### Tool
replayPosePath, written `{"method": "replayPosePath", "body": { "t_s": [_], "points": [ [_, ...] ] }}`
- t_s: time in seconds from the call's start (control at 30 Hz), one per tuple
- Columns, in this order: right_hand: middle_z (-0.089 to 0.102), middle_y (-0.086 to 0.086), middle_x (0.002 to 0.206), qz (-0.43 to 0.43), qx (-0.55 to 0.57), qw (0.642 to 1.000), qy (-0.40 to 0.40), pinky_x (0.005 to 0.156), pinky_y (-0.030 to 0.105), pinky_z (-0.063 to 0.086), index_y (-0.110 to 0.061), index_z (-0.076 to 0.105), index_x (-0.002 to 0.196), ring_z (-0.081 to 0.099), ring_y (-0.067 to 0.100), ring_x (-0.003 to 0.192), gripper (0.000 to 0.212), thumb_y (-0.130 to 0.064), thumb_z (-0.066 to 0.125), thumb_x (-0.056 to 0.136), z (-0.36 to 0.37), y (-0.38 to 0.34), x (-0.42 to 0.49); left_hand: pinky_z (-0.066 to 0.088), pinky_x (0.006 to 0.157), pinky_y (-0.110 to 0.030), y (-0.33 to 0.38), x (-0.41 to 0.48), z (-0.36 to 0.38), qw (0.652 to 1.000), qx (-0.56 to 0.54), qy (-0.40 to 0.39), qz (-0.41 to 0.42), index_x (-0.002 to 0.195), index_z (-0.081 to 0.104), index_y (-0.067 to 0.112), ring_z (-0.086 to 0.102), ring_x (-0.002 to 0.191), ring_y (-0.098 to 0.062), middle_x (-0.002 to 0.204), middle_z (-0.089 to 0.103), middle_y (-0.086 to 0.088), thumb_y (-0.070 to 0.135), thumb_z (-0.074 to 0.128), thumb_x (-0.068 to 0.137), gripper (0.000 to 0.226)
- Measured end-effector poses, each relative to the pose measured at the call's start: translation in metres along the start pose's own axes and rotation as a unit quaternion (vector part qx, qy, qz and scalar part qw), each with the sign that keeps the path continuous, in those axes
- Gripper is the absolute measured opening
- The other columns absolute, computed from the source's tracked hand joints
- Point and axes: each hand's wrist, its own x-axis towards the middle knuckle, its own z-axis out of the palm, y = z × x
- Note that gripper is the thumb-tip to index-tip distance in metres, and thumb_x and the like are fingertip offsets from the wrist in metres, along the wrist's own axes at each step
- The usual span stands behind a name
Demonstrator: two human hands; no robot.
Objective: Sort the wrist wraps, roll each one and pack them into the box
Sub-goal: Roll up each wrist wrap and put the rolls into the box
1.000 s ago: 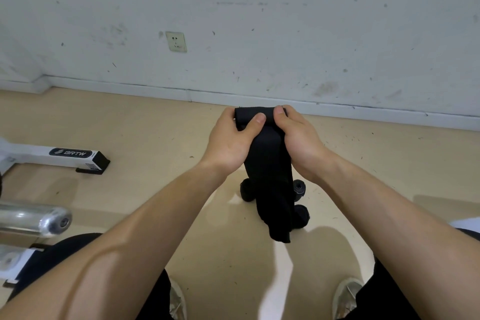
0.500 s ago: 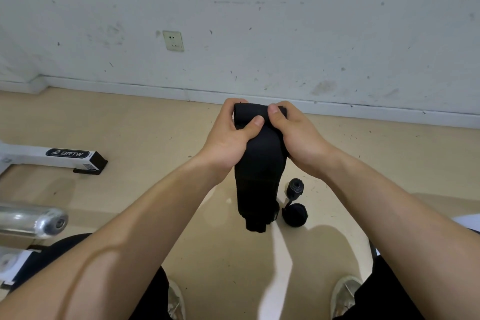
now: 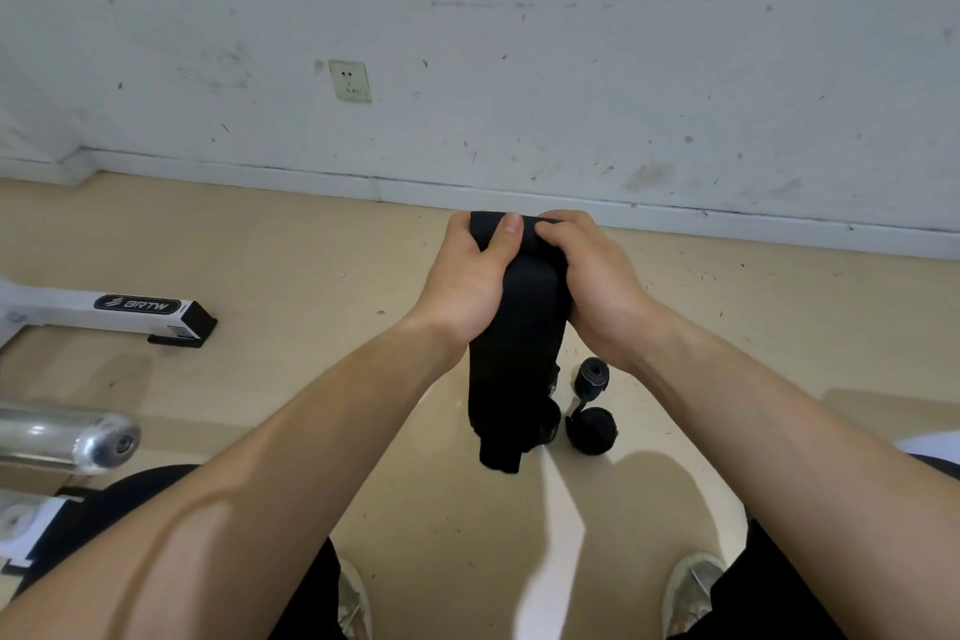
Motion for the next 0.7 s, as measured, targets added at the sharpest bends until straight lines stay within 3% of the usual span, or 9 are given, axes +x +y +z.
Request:
{"method": "replayPosePath", "body": {
  "t_s": [0.1, 0.23, 0.33, 0.4, 0.47, 0.57, 0.7],
  "points": [
    [0.069, 0.003, 0.109, 0.018, 0.017, 1.000, 0.018, 0.091, 0.039, 0.054, -0.018, 0.059, 0.117, 0.068, 0.022, 0.104, 0.026, -0.037, 0.056, 0.099, 0.0028, 0.0026, 0.0007, 0.054, 0.102, -0.039, -0.0021, 0.0009, 0.0026, 1.000, 0.006, 0.003, 0.016, 0.125, 0.051, 0.016, 0.066, 0.112, -0.018, 0.118, 0.067, -0.001, 0.034, 0.056, 0.106, 0.027],
    [0.071, 0.004, 0.115, 0.023, -0.060, 0.998, 0.000, 0.097, 0.046, 0.056, -0.023, 0.060, 0.115, 0.071, 0.022, 0.107, 0.042, -0.060, 0.046, 0.101, -0.0008, 0.0016, 0.0042, 0.052, 0.099, -0.040, -0.0035, 0.0000, 0.0043, 0.999, 0.030, -0.009, 0.038, 0.107, 0.047, 0.032, 0.062, 0.105, -0.018, 0.109, 0.060, 0.002, 0.025, 0.056, 0.107, 0.011],
    [0.071, 0.005, 0.114, 0.023, -0.076, 0.997, -0.001, 0.095, 0.046, 0.057, -0.020, 0.060, 0.116, 0.071, 0.023, 0.105, 0.043, -0.058, 0.045, 0.103, -0.0021, 0.0017, 0.0041, 0.051, 0.099, -0.043, -0.0045, -0.0006, 0.0032, 0.998, 0.035, -0.018, 0.056, 0.106, 0.049, 0.033, 0.060, 0.099, -0.016, 0.104, 0.059, 0.004, 0.019, 0.057, 0.106, 0.016],
    [0.069, 0.005, 0.111, 0.011, -0.077, 0.997, 0.005, 0.086, 0.039, 0.057, -0.017, 0.058, 0.114, 0.070, 0.021, 0.099, 0.038, -0.051, 0.047, 0.104, -0.0027, 0.0001, 0.0037, 0.052, 0.102, -0.047, -0.0052, -0.0005, 0.0024, 0.999, 0.008, -0.025, 0.041, 0.108, 0.054, 0.034, 0.063, 0.104, -0.021, 0.107, 0.062, 0.001, 0.018, 0.060, 0.104, 0.017],
    [0.066, 0.003, 0.105, 0.001, -0.065, 0.998, 0.010, 0.076, 0.032, 0.054, -0.016, 0.056, 0.112, 0.066, 0.019, 0.092, 0.030, -0.044, 0.049, 0.106, -0.0024, -0.0019, 0.0029, 0.054, 0.104, -0.050, -0.0039, -0.0025, 0.0034, 0.999, -0.044, -0.022, -0.002, 0.119, 0.054, 0.030, 0.068, 0.112, -0.028, 0.117, 0.066, -0.004, 0.022, 0.064, 0.102, 0.021],
    [0.065, 0.002, 0.103, -0.006, -0.041, 0.999, 0.012, 0.072, 0.028, 0.051, -0.017, 0.054, 0.114, 0.064, 0.017, 0.089, 0.019, -0.035, 0.050, 0.107, 0.0002, -0.0016, 0.0005, 0.058, 0.100, -0.047, -0.0019, -0.0036, 0.0066, 0.990, -0.103, -0.003, -0.094, 0.134, 0.047, 0.018, 0.073, 0.109, -0.026, 0.122, 0.070, -0.010, 0.039, 0.069, 0.098, 0.047],
    [0.066, 0.003, 0.105, -0.017, -0.035, 0.999, 0.007, 0.070, 0.024, 0.053, -0.015, 0.052, 0.120, 0.065, 0.014, 0.087, 0.017, -0.026, 0.050, 0.107, 0.0053, 0.0016, -0.0036, 0.060, 0.092, -0.043, -0.0024, -0.0019, 0.0061, 0.993, -0.063, 0.004, -0.096, 0.126, 0.063, 0.014, 0.076, 0.101, -0.023, 0.114, 0.076, -0.009, 0.071, 0.064, 0.080, 0.073]
  ]
}}
